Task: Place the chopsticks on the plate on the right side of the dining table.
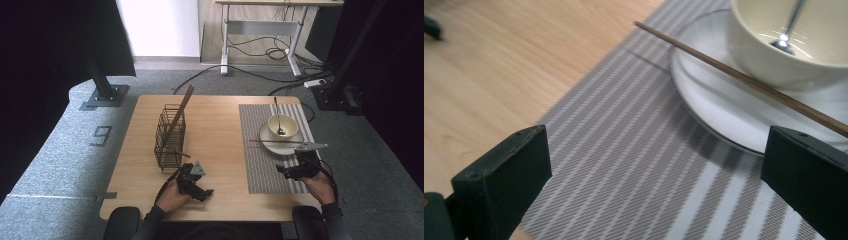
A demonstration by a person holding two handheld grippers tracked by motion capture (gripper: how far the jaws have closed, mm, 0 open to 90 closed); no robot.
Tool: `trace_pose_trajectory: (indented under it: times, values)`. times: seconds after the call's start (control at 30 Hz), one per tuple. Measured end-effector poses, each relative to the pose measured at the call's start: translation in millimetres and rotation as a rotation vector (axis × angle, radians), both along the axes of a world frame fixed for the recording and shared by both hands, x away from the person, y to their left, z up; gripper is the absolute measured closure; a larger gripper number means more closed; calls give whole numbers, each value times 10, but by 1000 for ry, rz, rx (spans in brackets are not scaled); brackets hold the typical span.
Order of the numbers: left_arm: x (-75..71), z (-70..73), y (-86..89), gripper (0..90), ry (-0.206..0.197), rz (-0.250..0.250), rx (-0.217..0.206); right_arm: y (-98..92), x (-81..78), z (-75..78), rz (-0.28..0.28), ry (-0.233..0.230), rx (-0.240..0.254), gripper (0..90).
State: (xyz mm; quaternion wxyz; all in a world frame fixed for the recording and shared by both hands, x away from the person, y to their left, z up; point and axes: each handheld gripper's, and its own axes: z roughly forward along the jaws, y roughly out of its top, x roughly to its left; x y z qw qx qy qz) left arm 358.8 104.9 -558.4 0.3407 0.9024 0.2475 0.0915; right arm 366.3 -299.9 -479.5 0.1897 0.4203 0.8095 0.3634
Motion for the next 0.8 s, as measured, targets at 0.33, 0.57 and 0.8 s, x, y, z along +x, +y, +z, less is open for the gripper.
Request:
trace_pose_trajectory:
  times: [0.33, 0.57, 0.8]
  values:
    - [-11, 1, 1, 0, -1, 3, 0, 274, -110, 234, 116, 17, 53, 0]
    - [-23, -1, -2, 0, -1, 10, -2, 511, -35, 314, 201, 13, 55, 0]
    - [-25, 1, -2, 0, 0, 11, -1, 777, 57, 378, 254, -7, 49, 0]
